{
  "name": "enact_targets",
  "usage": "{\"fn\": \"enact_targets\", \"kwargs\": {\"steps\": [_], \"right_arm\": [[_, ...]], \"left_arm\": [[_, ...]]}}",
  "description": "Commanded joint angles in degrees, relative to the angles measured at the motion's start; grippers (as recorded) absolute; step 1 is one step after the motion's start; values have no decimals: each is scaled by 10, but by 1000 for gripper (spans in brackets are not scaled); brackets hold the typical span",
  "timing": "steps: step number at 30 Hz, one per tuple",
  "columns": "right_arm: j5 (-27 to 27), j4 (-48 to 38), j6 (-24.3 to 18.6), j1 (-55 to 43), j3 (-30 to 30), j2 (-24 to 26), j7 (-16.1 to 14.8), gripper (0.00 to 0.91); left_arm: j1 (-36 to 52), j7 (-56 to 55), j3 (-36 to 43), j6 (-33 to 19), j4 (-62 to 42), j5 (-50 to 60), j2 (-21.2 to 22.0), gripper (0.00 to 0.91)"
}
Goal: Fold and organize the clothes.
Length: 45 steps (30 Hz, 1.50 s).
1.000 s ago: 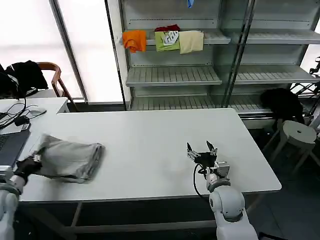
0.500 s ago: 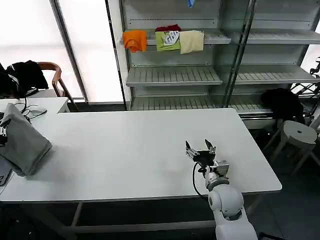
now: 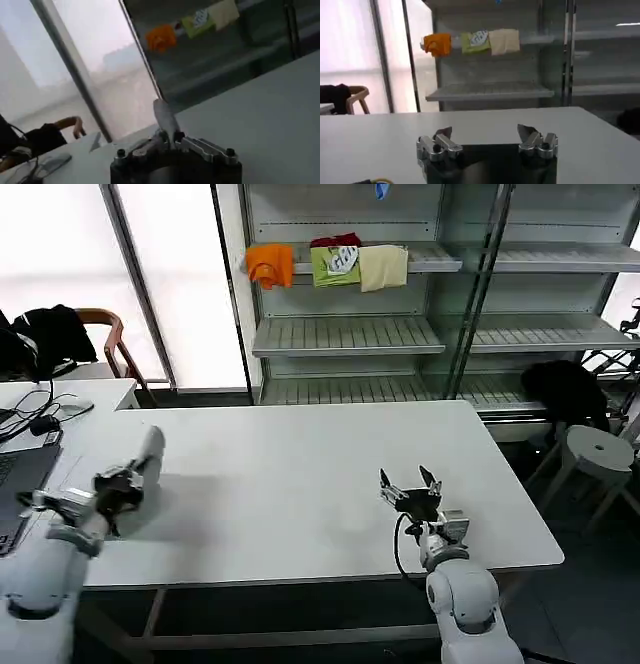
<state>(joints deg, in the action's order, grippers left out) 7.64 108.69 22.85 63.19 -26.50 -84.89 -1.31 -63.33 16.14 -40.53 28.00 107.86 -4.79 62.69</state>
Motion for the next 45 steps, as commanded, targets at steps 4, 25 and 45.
{"fn": "enact_targets", "kwargs": {"steps": [4,25,45], "right_arm": [[-2,16,7,11,-1,1,3,907],[24,-14,34,-21,50,-36,6,907],[233,-164,104,-109,157,-101,23,907]], "left_arm": [[38,-132,214,33,5,-13,150,20],[92,-290,354,-11,28,-66,168,907],[-19,-251,103,-31,96,-163,77,907]]}}
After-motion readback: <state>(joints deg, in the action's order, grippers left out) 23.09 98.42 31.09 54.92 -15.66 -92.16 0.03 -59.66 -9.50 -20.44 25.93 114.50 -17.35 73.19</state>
